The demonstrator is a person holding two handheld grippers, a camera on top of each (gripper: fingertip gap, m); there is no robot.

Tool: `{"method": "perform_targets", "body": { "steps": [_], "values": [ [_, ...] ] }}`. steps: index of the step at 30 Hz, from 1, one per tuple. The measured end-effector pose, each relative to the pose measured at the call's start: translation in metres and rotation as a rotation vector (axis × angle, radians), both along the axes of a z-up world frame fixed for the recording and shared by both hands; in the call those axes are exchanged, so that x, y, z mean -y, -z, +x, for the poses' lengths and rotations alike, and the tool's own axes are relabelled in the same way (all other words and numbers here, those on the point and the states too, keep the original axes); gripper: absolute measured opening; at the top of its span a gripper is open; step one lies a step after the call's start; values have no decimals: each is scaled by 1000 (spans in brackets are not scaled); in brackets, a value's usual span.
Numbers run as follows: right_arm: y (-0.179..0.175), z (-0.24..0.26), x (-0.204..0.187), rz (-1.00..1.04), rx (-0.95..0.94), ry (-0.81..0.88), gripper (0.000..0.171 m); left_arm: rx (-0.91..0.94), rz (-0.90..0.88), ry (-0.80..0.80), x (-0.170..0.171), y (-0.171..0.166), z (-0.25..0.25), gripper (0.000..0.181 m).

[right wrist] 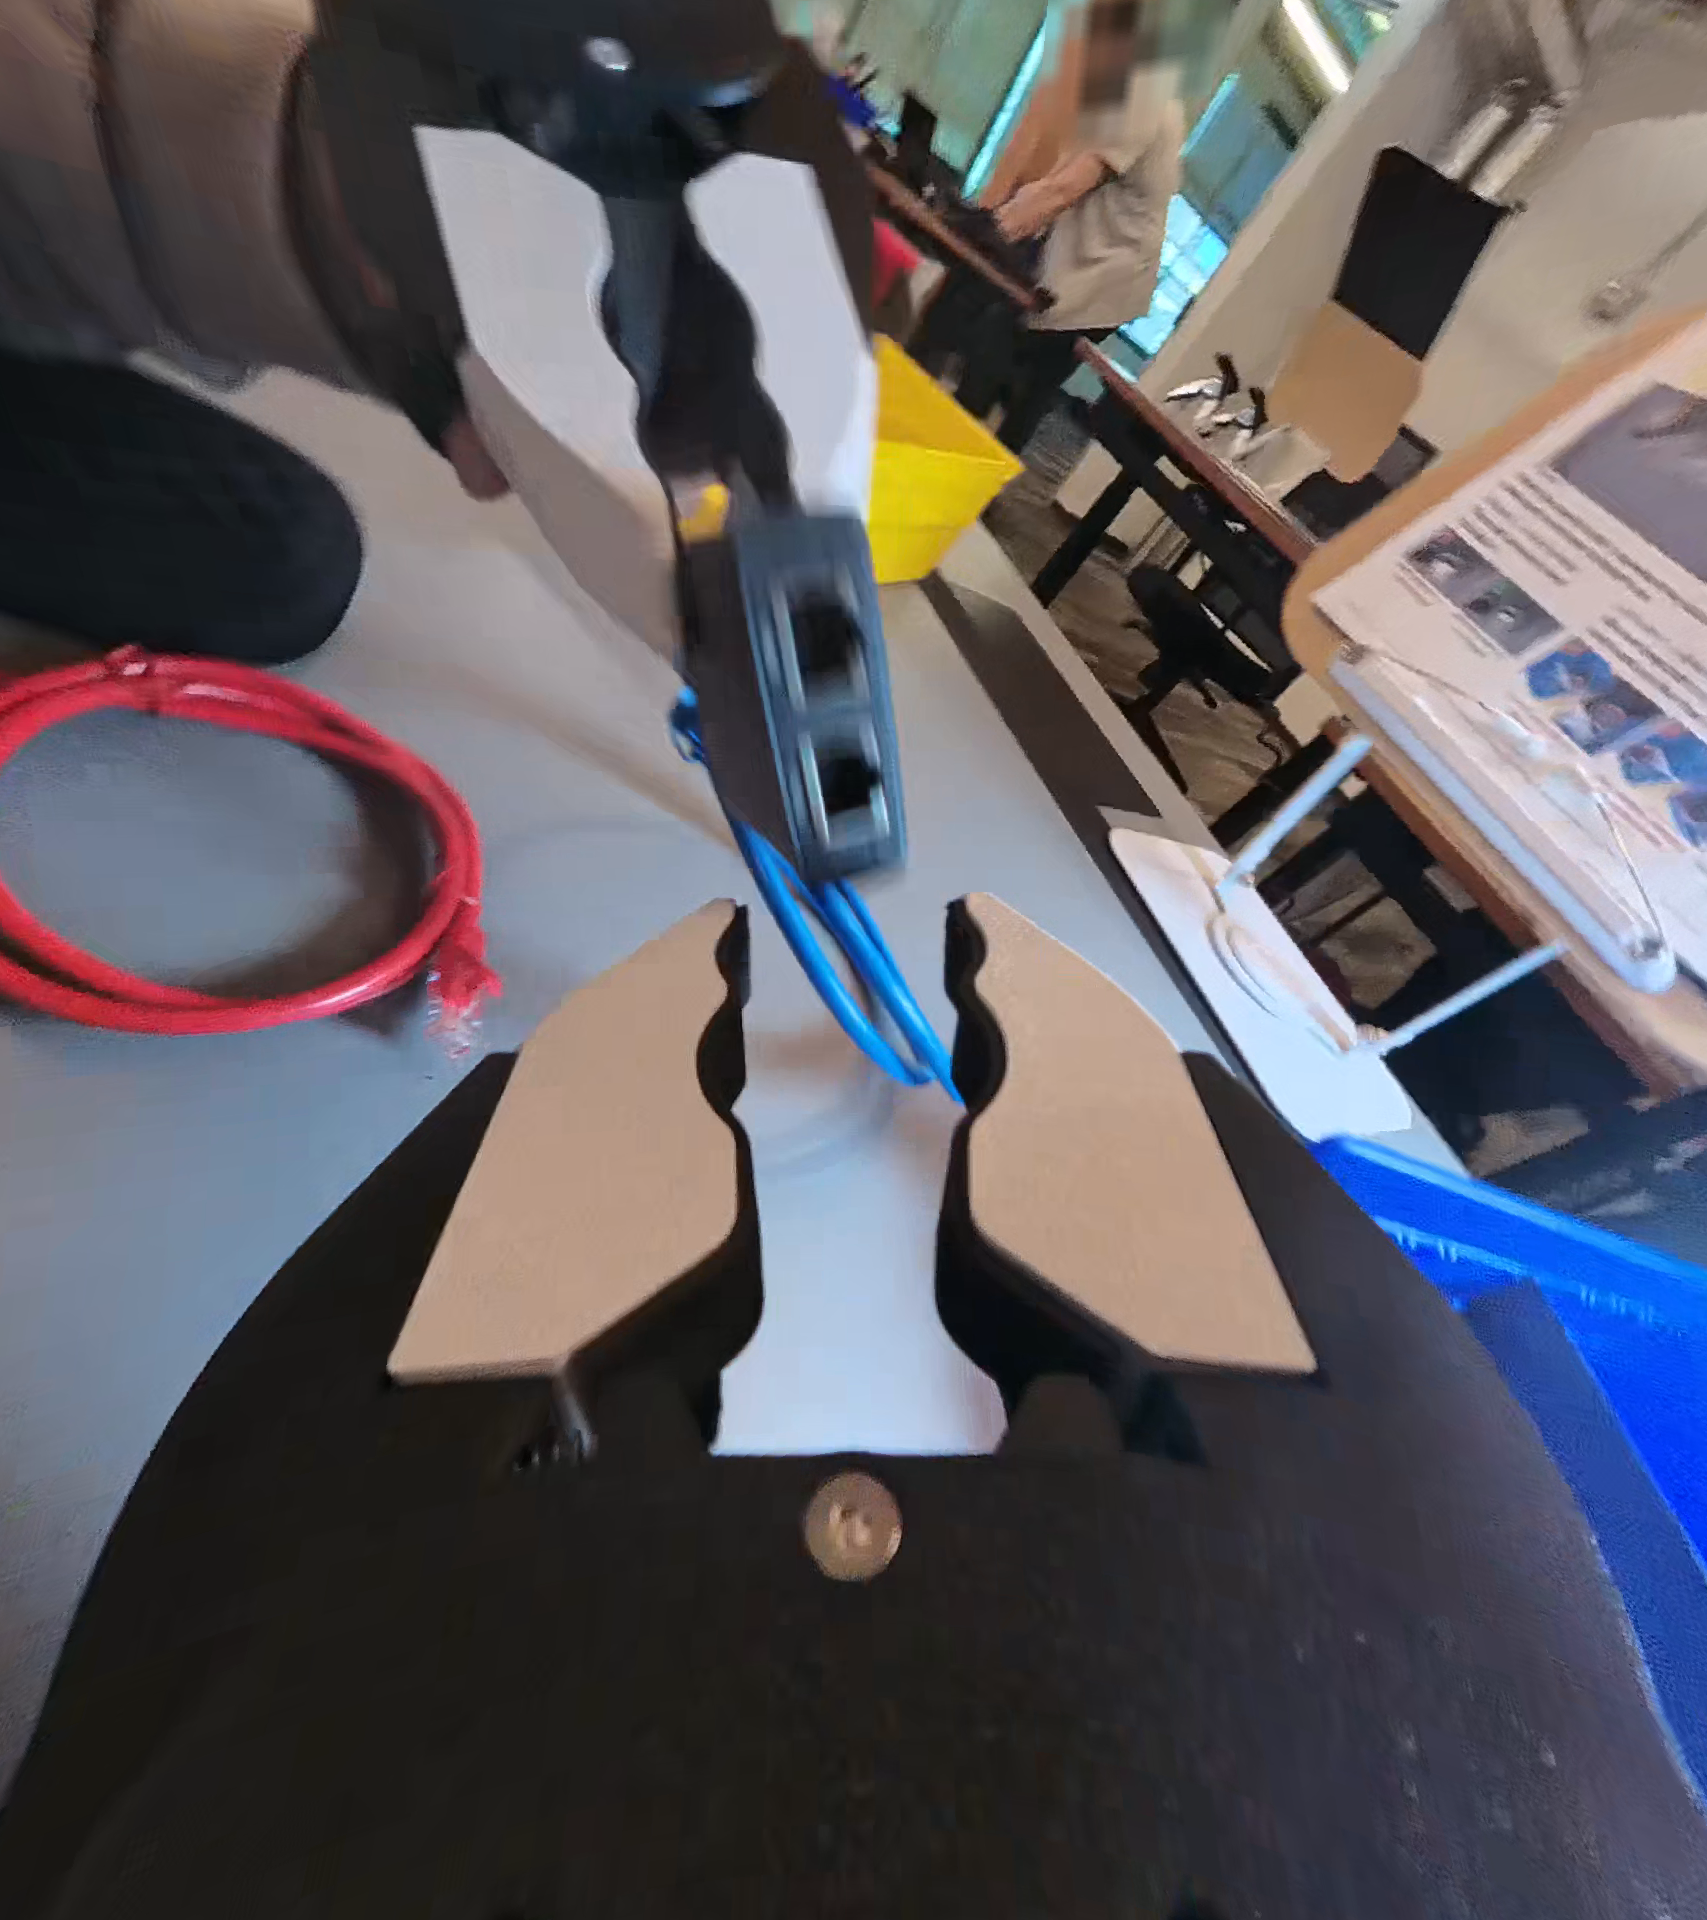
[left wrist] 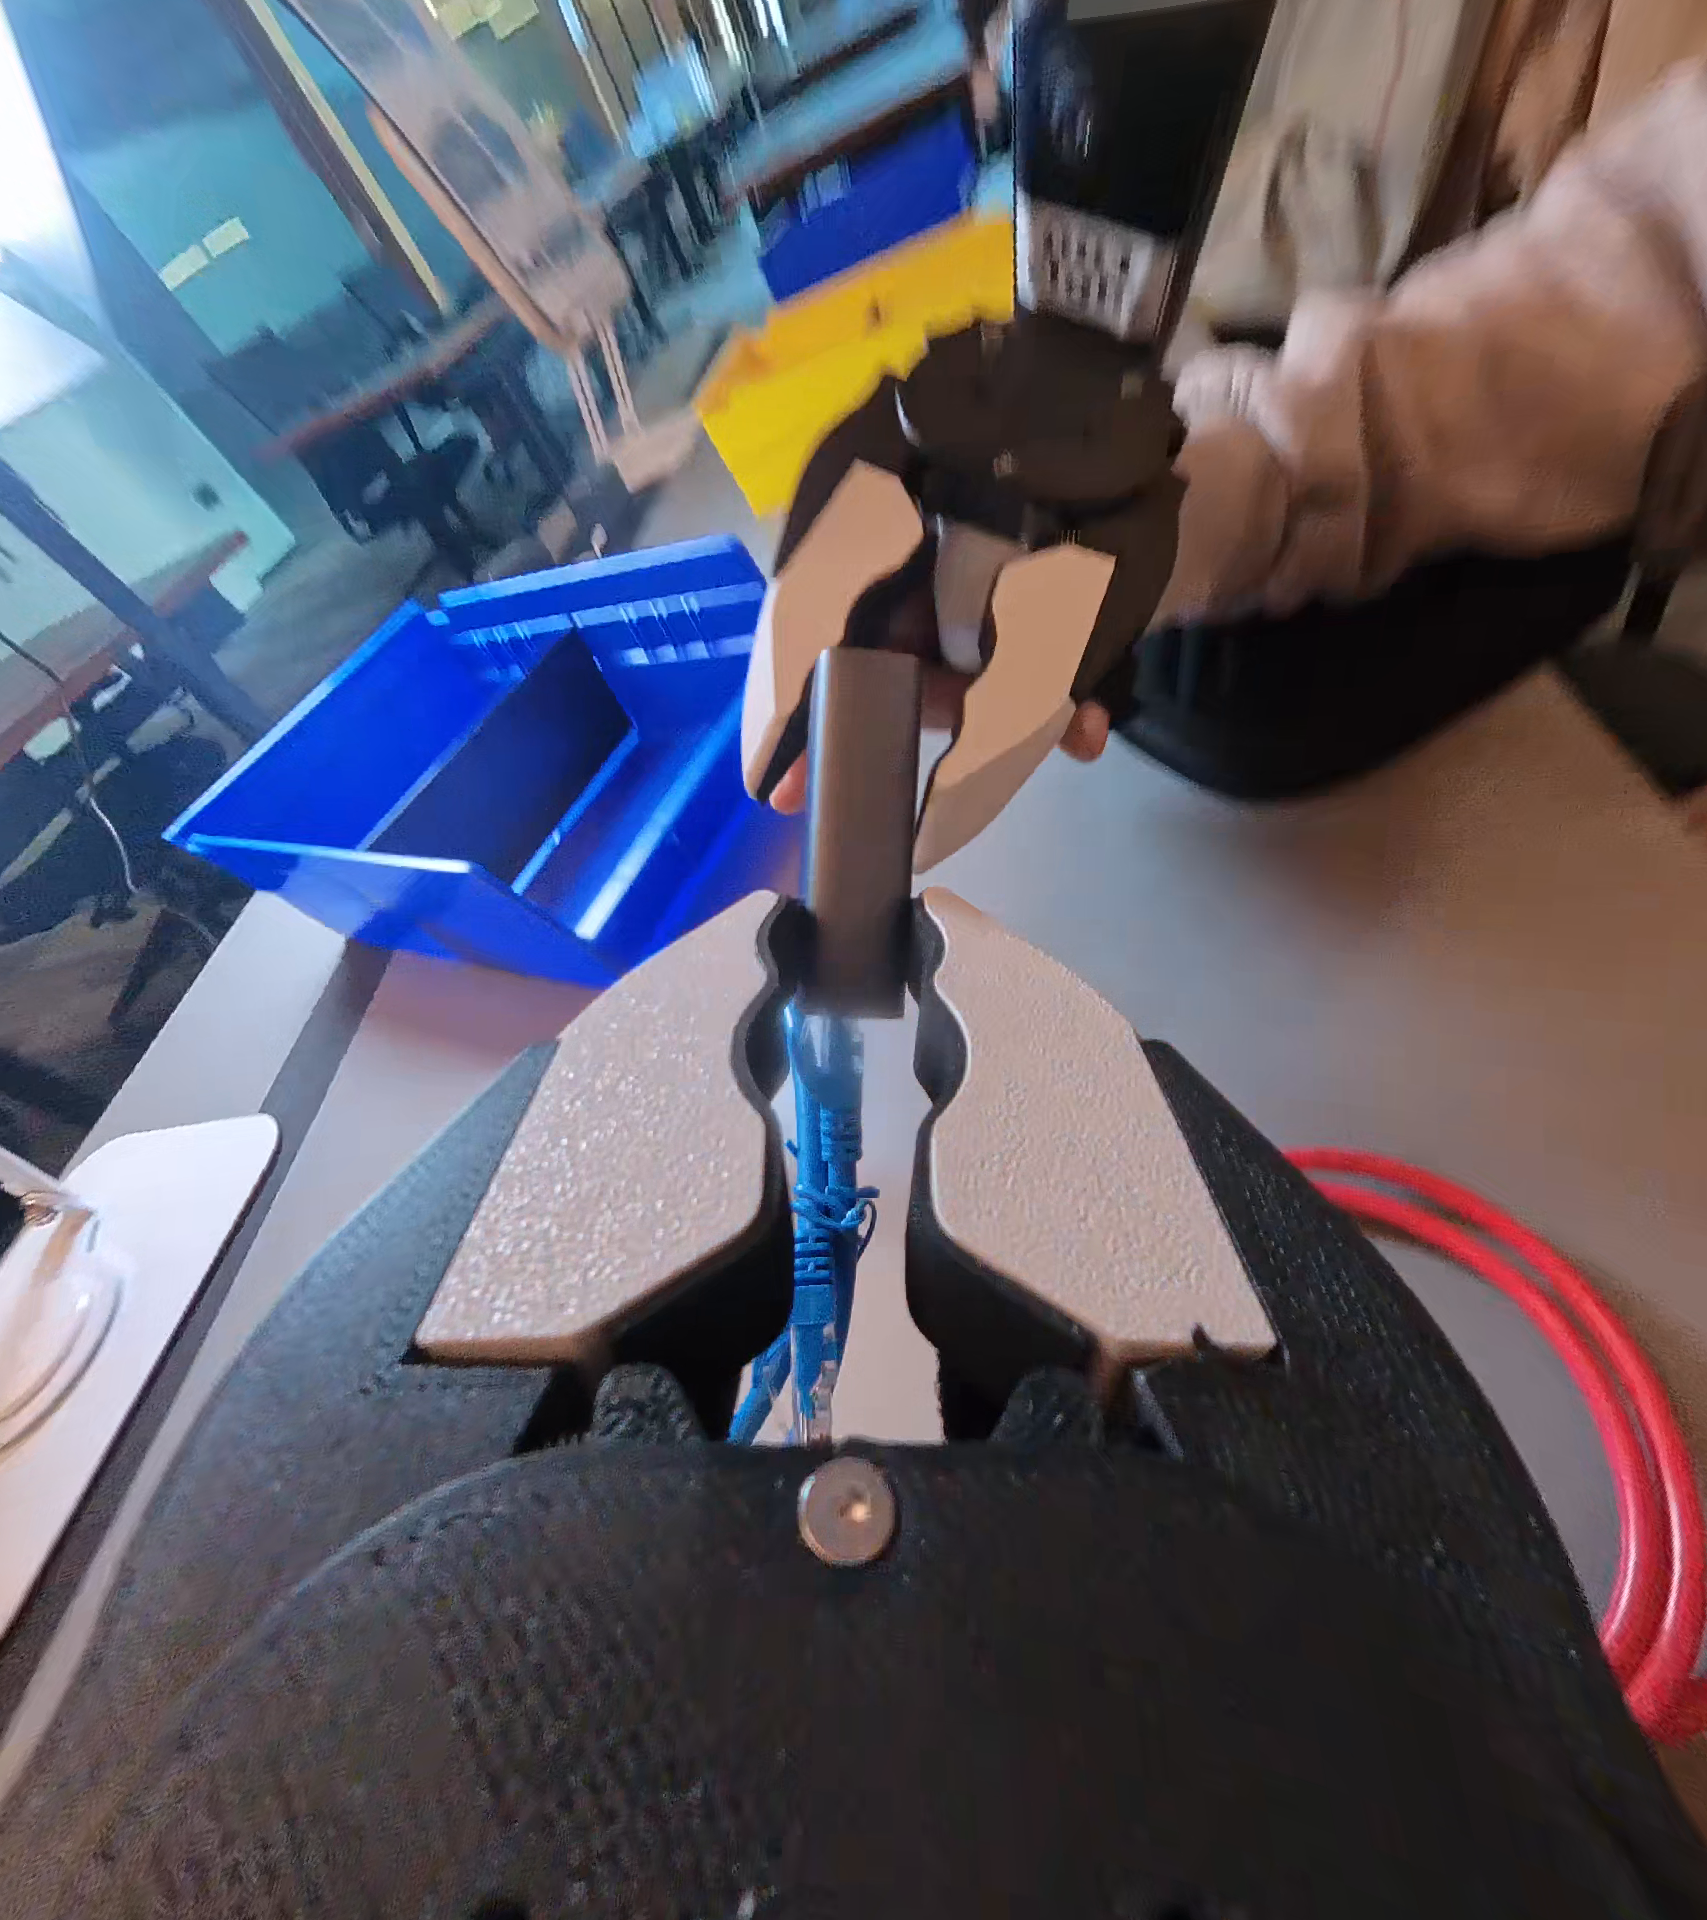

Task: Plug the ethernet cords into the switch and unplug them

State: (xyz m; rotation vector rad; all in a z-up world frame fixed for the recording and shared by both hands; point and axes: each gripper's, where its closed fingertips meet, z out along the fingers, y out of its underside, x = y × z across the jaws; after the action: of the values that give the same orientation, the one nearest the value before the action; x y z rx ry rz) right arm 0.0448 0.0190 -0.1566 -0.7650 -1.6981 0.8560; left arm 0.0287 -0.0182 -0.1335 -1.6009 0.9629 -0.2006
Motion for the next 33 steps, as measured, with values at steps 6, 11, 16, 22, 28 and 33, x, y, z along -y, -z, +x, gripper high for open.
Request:
{"method": "perform_targets", "body": {
  "steps": [6, 11, 16, 22, 28, 33],
  "values": [
    [17, 4, -28, -90, 70, 13, 73, 419, 116, 187, 17, -55, -6, 20],
    [4, -6, 2, 17, -42, -48, 0, 516, 149, 282, 30, -67, 0, 20],
    [-18, 11, -9, 18, -7, -22, 0, 312, 7, 123, 14, -15, -31, 21],
    [-10, 17, -23, 289, 62, 47, 1, 30, -64, 40, 6, 26, -27, 33],
    [6, 13, -10, 500, 143, 27, 0, -212, -56, 3, 8, 39, -24, 31],
    [0, 14, -20, 363, 126, 55, 13, -337, -28, 5, 11, 56, -24, 22]
  ]
}}
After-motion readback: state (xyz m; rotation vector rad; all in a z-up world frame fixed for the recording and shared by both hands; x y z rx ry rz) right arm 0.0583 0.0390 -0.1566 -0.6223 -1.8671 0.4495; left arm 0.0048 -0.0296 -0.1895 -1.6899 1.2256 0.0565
